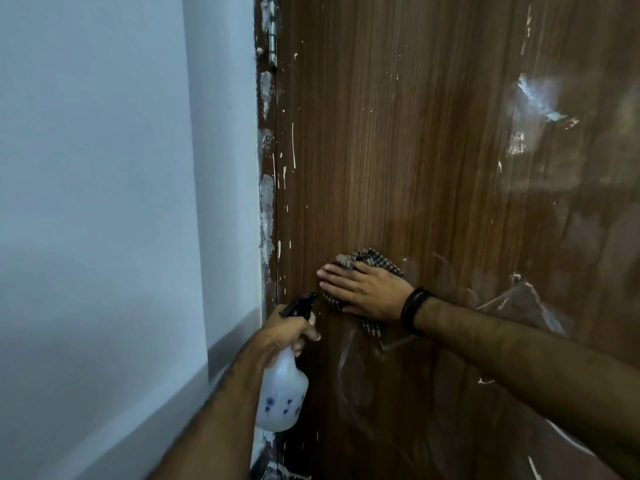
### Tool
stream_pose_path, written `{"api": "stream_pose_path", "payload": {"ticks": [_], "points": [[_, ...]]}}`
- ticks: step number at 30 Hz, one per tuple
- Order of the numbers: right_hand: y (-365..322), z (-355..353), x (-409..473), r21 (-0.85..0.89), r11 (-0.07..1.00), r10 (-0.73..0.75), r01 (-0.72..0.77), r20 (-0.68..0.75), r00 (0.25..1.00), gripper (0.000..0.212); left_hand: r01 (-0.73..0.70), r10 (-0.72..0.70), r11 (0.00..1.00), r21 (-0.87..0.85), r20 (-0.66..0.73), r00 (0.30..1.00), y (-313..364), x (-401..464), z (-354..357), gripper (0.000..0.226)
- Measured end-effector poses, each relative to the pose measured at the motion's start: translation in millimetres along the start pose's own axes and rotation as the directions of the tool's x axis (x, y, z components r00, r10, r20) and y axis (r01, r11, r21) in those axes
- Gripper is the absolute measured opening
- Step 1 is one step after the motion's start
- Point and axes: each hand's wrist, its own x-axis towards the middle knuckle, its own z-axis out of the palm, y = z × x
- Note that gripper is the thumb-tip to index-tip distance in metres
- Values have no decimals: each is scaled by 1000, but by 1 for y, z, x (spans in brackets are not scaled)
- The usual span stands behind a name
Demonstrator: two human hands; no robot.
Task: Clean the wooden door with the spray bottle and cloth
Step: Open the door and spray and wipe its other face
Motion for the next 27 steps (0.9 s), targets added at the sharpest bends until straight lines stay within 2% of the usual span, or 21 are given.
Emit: {"api": "stream_pose_path", "payload": {"ticks": [4,6,11,15,20,27], "points": [[41,-39,37,27,971,240,-239,-63,969,65,-14,14,1000,13,11,1000,3,1,6,21],[56,-52,50,29,954,299,-297,-109,948,63,-17,17,1000,10,12,1000,4,2,9,22],[69,-56,39,21,976,218,-217,-82,972,59,-65,63,998,14,115,991,11,6,25,25],[101,-69,17,20,960,280,-279,-119,953,59,-120,102,990,72,216,971,22,11,45,25],[121,-77,-27,-28,967,249,-254,-123,961,59,-182,145,979,92,314,938,31,14,64,24],[109,-71,-78,2,959,280,-282,-104,954,59,-182,136,977,116,322,937,40,12,77,20]]}}
